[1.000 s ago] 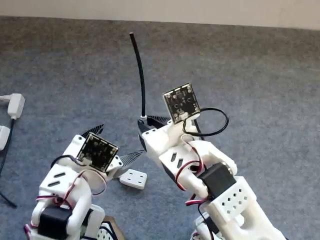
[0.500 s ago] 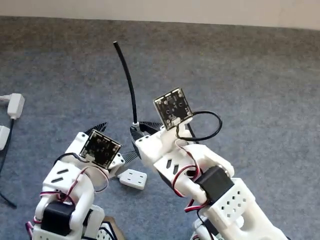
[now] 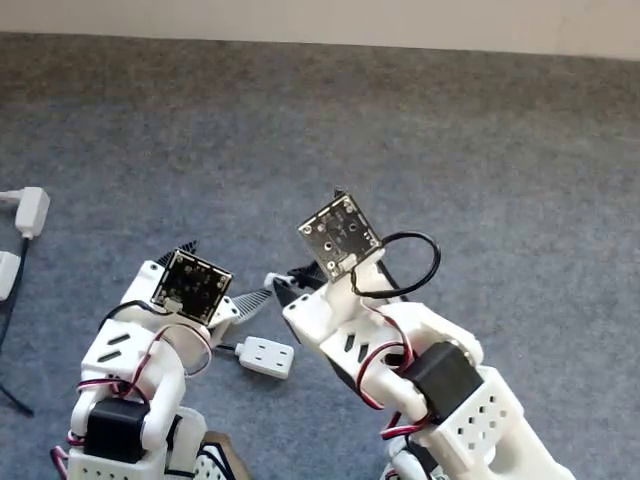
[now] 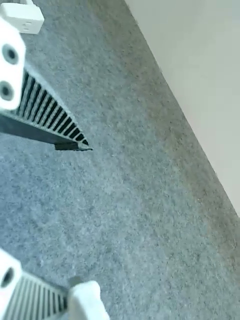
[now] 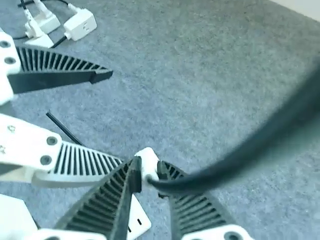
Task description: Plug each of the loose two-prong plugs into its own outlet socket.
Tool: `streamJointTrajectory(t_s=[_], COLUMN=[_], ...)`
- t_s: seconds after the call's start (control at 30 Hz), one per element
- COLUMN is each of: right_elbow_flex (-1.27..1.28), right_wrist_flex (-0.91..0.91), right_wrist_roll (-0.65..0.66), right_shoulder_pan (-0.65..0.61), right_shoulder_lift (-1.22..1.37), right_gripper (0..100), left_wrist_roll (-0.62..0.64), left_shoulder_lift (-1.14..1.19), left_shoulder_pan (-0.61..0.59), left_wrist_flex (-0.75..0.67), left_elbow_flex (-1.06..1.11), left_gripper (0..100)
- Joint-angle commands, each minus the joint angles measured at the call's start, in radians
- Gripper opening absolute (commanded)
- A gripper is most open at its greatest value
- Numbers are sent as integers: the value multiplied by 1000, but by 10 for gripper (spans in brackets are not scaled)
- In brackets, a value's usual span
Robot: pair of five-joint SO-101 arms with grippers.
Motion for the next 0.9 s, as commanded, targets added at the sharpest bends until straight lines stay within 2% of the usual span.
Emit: streamJointTrajectory(t_s=[0.0, 0.4, 0.63, 0.73, 0.87], right_elbow_flex=[-31, -24, -28, -48, -140], right_wrist_flex=[61, 119, 119, 120, 133], right_wrist_roll=[32, 132, 129, 123, 51], right_shoulder_pan=[-13, -8, -8, -8, -13], right_shoulder_lift=[-4, -2, 22, 111, 252], right_gripper=[4, 4, 4, 4, 4], left_wrist_roll=[11, 6, 6, 9, 11], left_shoulder_lift=[-5, -5, -5, -5, 41], left_shoulder_pan=[-22, -27, -125, -130, -163], left_wrist_flex=[-40, -37, -35, -8, -8], left_elbow_flex=[-5, -7, -5, -15, -15], left_gripper=[377, 376, 377, 377, 376])
